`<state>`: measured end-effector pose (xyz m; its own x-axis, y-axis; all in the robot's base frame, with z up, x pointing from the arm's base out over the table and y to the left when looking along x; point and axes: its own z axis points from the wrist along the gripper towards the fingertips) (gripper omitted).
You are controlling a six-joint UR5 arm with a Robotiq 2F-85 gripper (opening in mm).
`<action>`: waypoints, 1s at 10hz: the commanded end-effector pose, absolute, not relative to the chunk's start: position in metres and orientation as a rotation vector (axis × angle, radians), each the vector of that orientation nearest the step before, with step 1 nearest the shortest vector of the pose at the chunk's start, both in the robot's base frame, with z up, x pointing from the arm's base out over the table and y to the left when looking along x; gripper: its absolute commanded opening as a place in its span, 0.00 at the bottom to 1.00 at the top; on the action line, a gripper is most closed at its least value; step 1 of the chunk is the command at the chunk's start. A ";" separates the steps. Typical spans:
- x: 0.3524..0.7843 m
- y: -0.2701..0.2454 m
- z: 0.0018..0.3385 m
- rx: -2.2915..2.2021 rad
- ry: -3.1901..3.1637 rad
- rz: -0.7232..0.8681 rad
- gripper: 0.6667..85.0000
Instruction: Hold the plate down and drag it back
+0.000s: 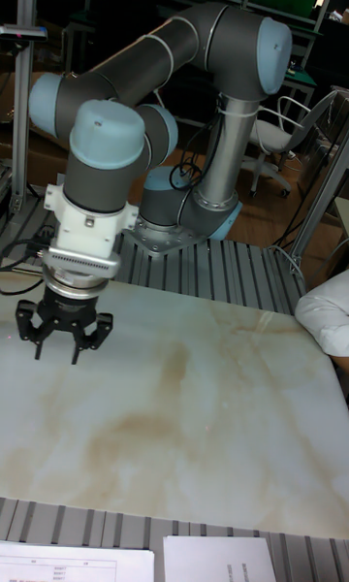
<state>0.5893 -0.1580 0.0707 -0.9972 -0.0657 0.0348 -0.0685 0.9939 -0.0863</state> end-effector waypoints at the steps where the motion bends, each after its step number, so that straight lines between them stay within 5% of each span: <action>1: 0.563 -0.219 0.072 0.059 -3.082 0.203 0.61; 6: 0.558 -0.217 0.074 0.068 -3.084 0.146 0.61; 10: 0.575 -0.216 0.051 0.086 -3.052 0.324 0.62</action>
